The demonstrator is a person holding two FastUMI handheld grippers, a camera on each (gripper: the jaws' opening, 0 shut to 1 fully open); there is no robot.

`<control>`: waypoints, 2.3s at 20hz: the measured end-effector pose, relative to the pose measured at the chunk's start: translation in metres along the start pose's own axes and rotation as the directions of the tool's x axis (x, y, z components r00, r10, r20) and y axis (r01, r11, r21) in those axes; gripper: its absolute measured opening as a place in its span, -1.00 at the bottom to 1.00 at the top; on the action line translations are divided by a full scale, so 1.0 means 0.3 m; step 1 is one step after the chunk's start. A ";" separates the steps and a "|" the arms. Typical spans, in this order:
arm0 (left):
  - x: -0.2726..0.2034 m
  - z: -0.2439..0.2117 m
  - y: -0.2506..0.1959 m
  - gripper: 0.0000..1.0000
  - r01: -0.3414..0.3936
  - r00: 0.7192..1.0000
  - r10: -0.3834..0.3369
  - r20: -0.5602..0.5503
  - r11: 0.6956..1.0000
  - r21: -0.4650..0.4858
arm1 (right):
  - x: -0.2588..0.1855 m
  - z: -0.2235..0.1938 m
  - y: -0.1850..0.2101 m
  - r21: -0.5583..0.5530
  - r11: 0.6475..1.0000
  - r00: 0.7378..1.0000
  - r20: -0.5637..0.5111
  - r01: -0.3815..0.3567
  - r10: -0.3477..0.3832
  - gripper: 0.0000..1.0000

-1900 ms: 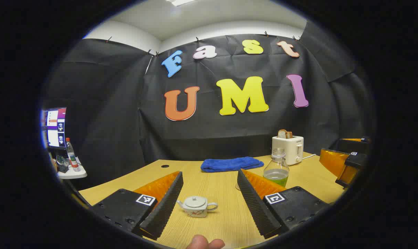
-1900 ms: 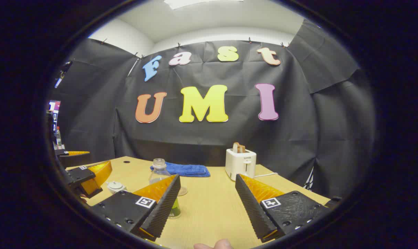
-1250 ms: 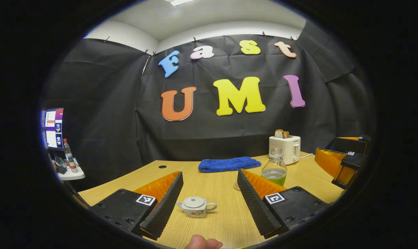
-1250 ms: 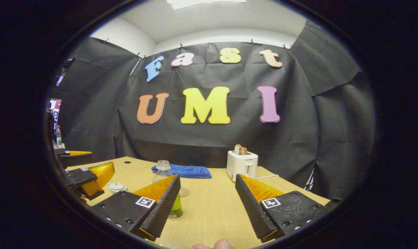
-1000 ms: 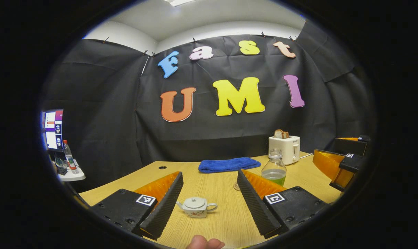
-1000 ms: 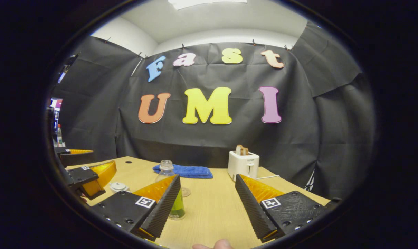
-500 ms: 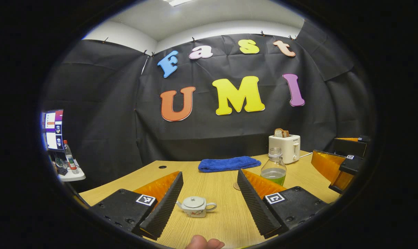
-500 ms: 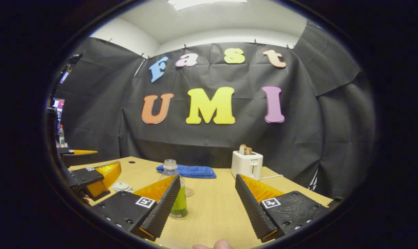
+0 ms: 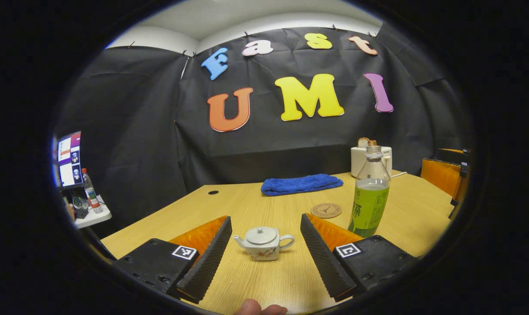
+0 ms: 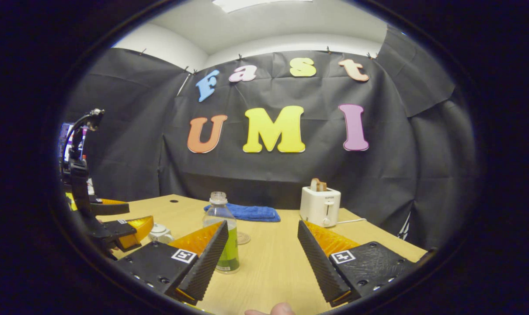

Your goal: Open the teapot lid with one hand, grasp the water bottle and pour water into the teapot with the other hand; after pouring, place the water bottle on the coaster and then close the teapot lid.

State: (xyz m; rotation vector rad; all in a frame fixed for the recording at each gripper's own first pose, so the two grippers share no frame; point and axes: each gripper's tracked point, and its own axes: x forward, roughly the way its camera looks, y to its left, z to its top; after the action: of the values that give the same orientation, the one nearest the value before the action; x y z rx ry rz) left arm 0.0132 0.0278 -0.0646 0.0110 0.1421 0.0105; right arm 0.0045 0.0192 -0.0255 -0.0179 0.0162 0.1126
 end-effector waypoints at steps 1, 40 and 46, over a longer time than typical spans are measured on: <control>0.015 -0.009 0.003 0.98 0.002 1.000 -0.002 -0.010 1.000 -0.015 | 0.003 -0.011 -0.008 -0.002 1.000 1.000 -0.007 0.005 -0.005 0.91; 0.066 0.062 0.064 -0.94 0.008 1.000 -0.008 -0.029 1.000 -0.022 | 0.038 -0.137 0.089 0.096 0.985 0.983 -0.098 -0.145 0.154 0.92; 0.012 0.070 0.096 -0.94 -0.010 1.000 0.009 -0.010 0.999 -0.037 | 0.123 -0.203 0.200 0.093 0.983 0.970 -0.173 -0.156 0.170 0.93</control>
State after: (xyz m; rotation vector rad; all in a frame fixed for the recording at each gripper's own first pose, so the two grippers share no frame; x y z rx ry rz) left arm 0.0194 0.0563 -0.0442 -0.0254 0.1519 0.0226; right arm 0.0334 0.0817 -0.0879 0.0521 0.2034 0.2746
